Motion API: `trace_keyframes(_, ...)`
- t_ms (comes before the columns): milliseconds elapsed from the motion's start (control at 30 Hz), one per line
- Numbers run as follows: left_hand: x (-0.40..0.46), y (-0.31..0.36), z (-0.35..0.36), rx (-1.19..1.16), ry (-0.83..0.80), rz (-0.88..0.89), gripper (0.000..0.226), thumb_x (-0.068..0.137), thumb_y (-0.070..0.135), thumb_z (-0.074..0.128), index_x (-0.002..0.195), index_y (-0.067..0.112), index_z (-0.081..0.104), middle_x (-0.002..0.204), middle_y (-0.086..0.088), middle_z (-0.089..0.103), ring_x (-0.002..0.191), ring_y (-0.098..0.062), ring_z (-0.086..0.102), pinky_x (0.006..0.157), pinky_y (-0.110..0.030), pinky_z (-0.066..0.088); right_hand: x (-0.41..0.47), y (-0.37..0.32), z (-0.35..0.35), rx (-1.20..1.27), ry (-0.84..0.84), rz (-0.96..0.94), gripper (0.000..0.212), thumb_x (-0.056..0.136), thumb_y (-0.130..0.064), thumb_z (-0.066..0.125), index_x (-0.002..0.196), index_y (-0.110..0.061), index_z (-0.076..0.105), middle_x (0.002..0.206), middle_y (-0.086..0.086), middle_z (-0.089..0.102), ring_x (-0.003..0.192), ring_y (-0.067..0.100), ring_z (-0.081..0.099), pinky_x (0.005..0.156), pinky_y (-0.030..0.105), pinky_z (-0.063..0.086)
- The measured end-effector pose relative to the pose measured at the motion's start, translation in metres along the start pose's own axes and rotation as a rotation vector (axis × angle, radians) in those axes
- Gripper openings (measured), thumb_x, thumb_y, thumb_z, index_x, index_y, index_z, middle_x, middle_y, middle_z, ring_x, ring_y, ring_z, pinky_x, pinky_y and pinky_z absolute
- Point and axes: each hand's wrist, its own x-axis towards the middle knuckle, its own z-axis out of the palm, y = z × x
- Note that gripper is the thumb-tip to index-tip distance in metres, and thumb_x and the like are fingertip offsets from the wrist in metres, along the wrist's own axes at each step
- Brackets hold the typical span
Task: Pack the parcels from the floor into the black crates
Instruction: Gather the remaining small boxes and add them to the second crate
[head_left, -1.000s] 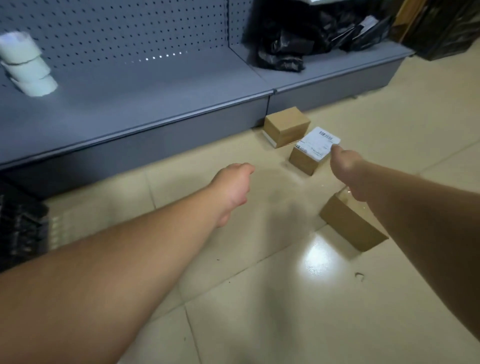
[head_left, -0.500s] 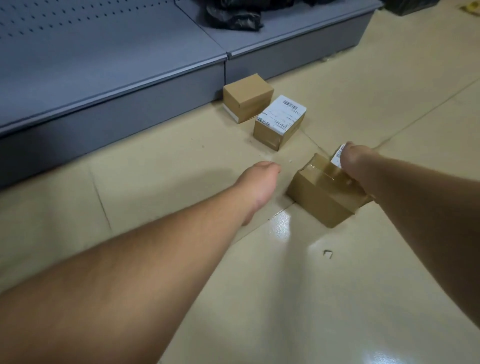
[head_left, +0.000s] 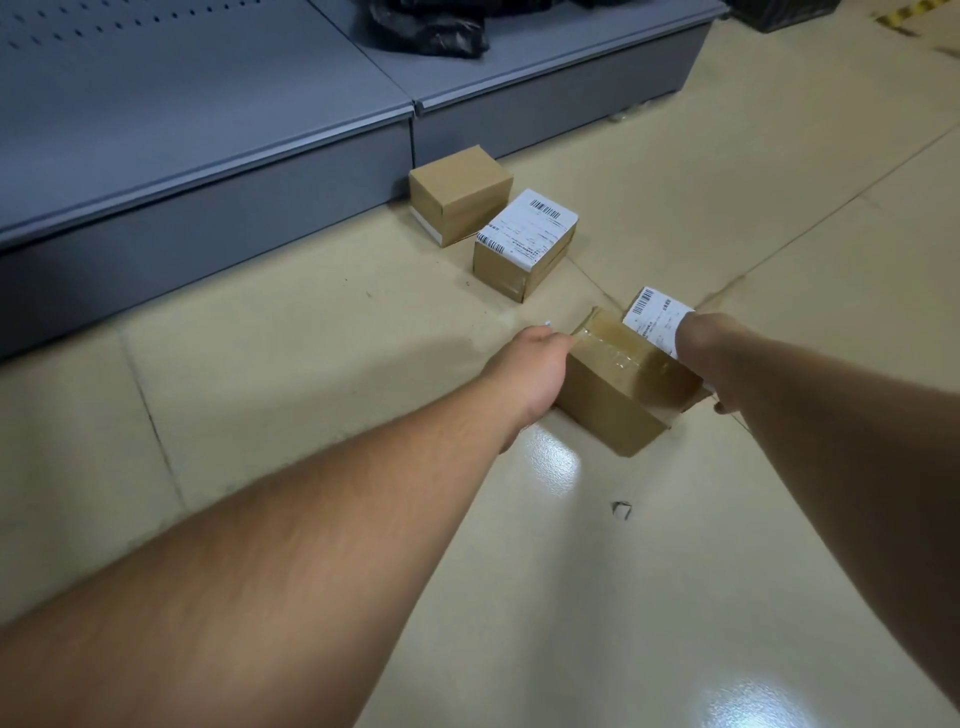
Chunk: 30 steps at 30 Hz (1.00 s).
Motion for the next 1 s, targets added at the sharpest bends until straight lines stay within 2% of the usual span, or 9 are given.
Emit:
trace_keyframes(133,0.005,0.003,0.003,0.001,-0.008,0.0,0.053,0.099,0.041,0.046,0.152,0.035,0.044,0.146,0.007,0.05,0.13,-0.021,0.047,0.095,-0.029,0.031,-0.009,-0.003,-0.002,0.088,-0.053,-0.059,0.04,0.102,-0.001,0.042,0.065,-0.011,0.033,0.103,0.019,0.041,0.095,0.029,0.041,0.101,0.047,0.044)
trace_keyframes(200,0.006,0.007,0.005,-0.002,-0.019,0.0,0.05,0.101,0.039,0.046,0.15,0.032,0.046,0.134,0.007,0.051,0.122,-0.021,0.048,0.092,-0.028,0.029,-0.011,-0.003,-0.002,0.181,-0.102,-0.016,0.035,0.102,-0.001,0.04,0.068,-0.009,0.037,0.107,0.023,0.043,0.104,0.036,0.049,0.105,0.051,0.044)
trace_keyframes(267,0.008,0.011,0.006,0.019,-0.029,0.012,0.045,0.102,0.036,0.044,0.145,0.028,0.05,0.123,0.006,0.05,0.111,-0.022,0.047,0.089,-0.028,0.029,-0.006,0.0,0.004,0.273,-0.061,0.035,0.01,0.099,-0.004,0.045,0.094,0.002,0.05,0.123,0.024,0.051,0.117,0.044,0.054,0.098,0.057,0.05)
trace_keyframes(333,0.011,0.01,0.007,0.048,-0.034,0.022,0.049,0.102,0.038,0.044,0.15,0.028,0.045,0.137,0.004,0.051,0.123,-0.023,0.048,0.093,-0.029,0.03,-0.007,0.003,0.006,0.323,-0.057,0.158,0.032,0.092,-0.007,0.053,0.123,-0.002,0.049,0.132,0.018,0.051,0.106,0.046,0.057,0.08,0.06,0.057)
trace_keyframes(433,0.011,0.003,0.005,0.068,-0.039,0.018,0.054,0.102,0.044,0.044,0.154,0.03,0.04,0.156,0.004,0.044,0.135,-0.022,0.044,0.1,-0.031,0.031,-0.013,0.004,0.008,0.423,-0.152,0.243,0.03,0.092,-0.011,0.045,0.121,-0.007,0.049,0.127,0.016,0.054,0.091,0.044,0.063,0.063,0.059,0.059)
trace_keyframes(533,0.008,-0.004,0.003,0.075,-0.055,0.0,0.051,0.102,0.048,0.044,0.15,0.032,0.045,0.148,0.003,0.049,0.131,-0.024,0.046,0.097,-0.033,0.031,-0.013,0.007,0.012,0.453,-0.182,0.239,0.037,0.091,-0.02,0.037,0.123,-0.009,0.052,0.116,0.02,0.064,0.083,0.045,0.071,0.051,0.058,0.057)
trace_keyframes(700,-0.003,-0.008,-0.011,0.065,-0.027,-0.026,0.014,0.102,0.043,0.044,0.103,0.034,0.054,0.087,0.018,0.048,0.095,-0.018,0.049,0.081,-0.03,0.035,-0.027,-0.003,0.012,0.439,-0.196,0.187,0.033,0.089,-0.019,0.033,0.107,-0.01,0.06,0.091,0.017,0.074,0.056,0.041,0.072,0.05,0.054,0.056)
trace_keyframes(867,-0.026,-0.019,-0.042,0.054,0.015,-0.021,0.038,0.094,0.05,0.049,0.124,0.029,0.063,0.116,0.004,0.062,0.106,-0.023,0.059,0.091,-0.034,0.047,-0.052,-0.024,0.008,0.372,-0.26,0.105,0.029,0.092,-0.018,0.04,0.11,-0.008,0.061,0.095,0.018,0.074,0.066,0.042,0.074,0.056,0.057,0.058)
trace_keyframes(1000,-0.047,-0.026,-0.083,-0.032,0.116,-0.004,0.029,0.091,0.046,0.053,0.099,0.022,0.068,0.099,0.002,0.067,0.089,-0.021,0.062,0.085,-0.033,0.048,-0.079,-0.05,0.009,0.371,-0.286,0.006,0.013,0.088,-0.008,0.053,0.097,-0.003,0.061,0.071,0.017,0.069,0.061,0.033,0.071,0.071,0.055,0.062)
